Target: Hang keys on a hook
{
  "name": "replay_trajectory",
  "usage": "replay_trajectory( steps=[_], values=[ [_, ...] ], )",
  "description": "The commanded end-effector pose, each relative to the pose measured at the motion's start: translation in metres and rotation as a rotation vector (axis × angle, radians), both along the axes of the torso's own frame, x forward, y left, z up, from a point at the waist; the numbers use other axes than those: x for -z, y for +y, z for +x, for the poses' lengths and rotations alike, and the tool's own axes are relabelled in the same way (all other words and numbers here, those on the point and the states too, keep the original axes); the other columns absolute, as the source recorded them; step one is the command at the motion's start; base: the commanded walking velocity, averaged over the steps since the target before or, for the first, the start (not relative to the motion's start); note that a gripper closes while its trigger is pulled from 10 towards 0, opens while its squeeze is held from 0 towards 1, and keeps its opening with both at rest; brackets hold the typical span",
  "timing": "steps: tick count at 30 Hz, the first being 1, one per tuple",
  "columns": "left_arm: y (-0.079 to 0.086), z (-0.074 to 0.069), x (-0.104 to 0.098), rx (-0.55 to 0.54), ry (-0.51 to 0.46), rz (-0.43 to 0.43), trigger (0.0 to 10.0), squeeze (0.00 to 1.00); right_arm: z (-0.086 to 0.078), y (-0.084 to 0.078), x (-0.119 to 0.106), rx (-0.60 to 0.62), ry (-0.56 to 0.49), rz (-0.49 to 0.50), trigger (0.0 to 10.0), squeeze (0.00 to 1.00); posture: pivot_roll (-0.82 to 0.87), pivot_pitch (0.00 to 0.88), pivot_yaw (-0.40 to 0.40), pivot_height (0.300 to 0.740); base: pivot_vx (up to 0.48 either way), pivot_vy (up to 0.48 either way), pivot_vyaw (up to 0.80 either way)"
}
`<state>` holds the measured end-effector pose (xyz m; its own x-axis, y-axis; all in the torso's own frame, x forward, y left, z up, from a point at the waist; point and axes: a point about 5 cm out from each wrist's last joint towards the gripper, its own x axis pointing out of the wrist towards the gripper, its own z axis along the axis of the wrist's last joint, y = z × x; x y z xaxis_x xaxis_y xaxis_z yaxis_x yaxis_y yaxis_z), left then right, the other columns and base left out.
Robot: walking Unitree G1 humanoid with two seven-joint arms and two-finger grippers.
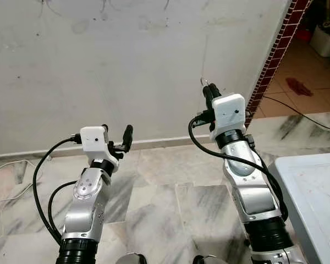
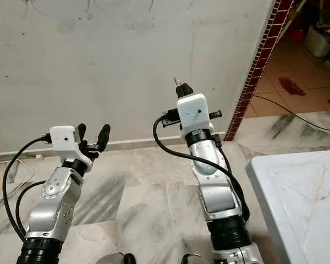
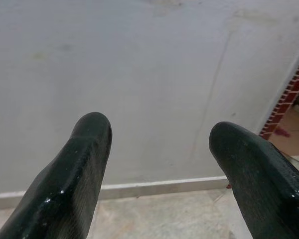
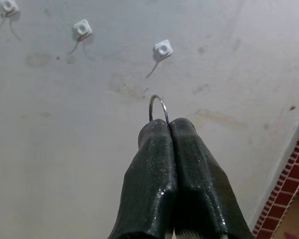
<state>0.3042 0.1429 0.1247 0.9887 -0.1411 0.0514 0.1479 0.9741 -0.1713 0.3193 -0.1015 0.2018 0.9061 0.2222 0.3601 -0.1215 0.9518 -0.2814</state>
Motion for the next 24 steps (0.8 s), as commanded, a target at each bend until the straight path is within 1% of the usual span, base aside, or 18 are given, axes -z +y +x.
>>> replay_trajectory(
  steps=[1,24],
  values=[
    [0.0004,0.0001,-0.0047,0.002,-0.021,0.006,10.0,0.0,-0.0005,0.0014,-0.0056,-0.011,-0.029,-0.007,10.0,0.0,-0.01,0.151,0.035,0.74,0.334,0.0,0.0],
    [-0.0049,-0.0012,-0.0045,0.022,-0.025,0.0,10.0,0.0,-0.0023,0.0041,-0.0007,-0.024,-0.017,-0.01,10.0,0.0,-0.01,0.156,0.036,0.74,0.32,0.0,0.0]
  ],
)
